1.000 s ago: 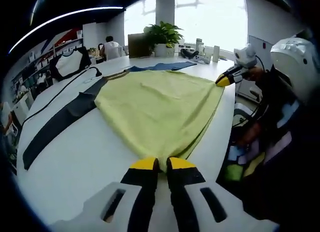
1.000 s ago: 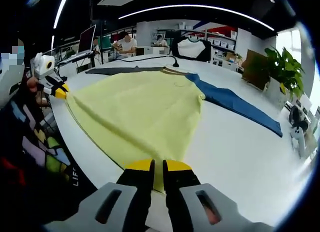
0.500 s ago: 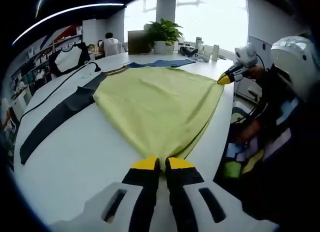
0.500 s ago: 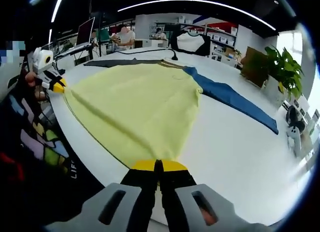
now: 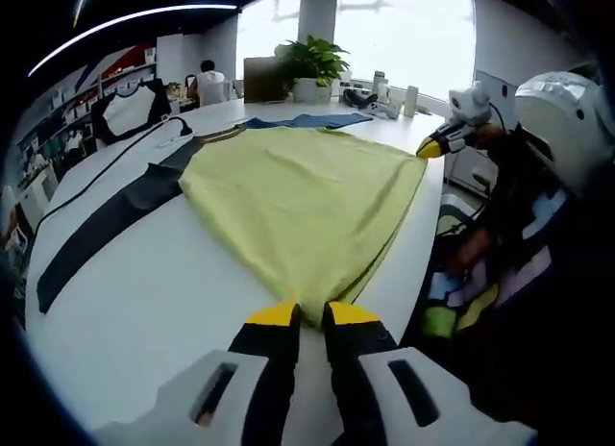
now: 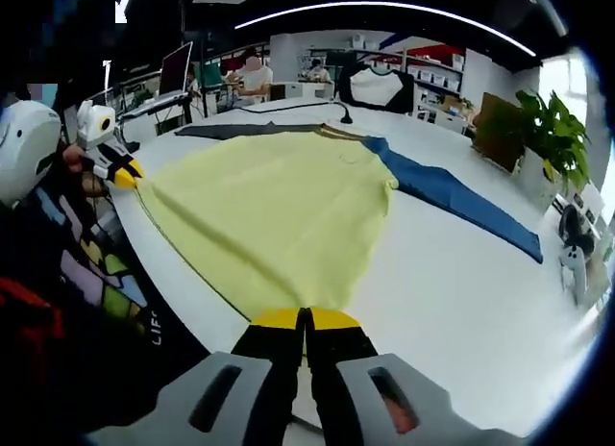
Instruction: Fold the garment on the visible template until the final outline fits inside the template.
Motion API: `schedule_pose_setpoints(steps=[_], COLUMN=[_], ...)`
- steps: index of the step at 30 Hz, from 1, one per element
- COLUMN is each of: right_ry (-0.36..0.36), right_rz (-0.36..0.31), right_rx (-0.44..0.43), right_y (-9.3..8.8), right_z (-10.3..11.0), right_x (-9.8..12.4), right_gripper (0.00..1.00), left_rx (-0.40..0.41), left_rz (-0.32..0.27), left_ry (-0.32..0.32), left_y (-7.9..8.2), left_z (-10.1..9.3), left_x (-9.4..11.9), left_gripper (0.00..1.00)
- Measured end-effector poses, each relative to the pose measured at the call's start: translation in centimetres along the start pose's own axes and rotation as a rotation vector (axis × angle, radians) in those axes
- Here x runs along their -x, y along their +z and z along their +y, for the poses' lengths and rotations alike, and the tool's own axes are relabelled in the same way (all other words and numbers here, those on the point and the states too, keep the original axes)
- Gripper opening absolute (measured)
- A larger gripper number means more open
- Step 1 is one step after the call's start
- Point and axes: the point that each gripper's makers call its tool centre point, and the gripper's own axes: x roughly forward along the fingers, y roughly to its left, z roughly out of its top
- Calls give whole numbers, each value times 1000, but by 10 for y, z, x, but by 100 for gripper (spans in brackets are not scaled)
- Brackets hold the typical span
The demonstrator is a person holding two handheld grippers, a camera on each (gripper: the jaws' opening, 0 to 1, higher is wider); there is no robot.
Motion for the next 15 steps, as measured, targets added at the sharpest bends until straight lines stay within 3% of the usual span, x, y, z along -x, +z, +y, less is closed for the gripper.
schedule_pose_setpoints(steps=[3, 7, 11, 15], right_ry=[-46, -82, -123, -153], right_rz=[-35, -75, -169, -250], right_rx=[46, 58, 48, 64], right_y=[10, 22, 39, 58], right_z=[-9, -15, -23, -28], right_x=[7, 14, 19, 28], right_gripper=[0, 0, 0, 0], left_rx=[-5, 19, -22, -23], left_rz=[6, -42, -153, -244], left_ry=[-5, -11, 21, 12], left_y=[0, 10, 34, 54], left_z=[0, 1, 5, 3], left_x=[4, 9, 15, 24], left_gripper=[12, 14, 18, 19])
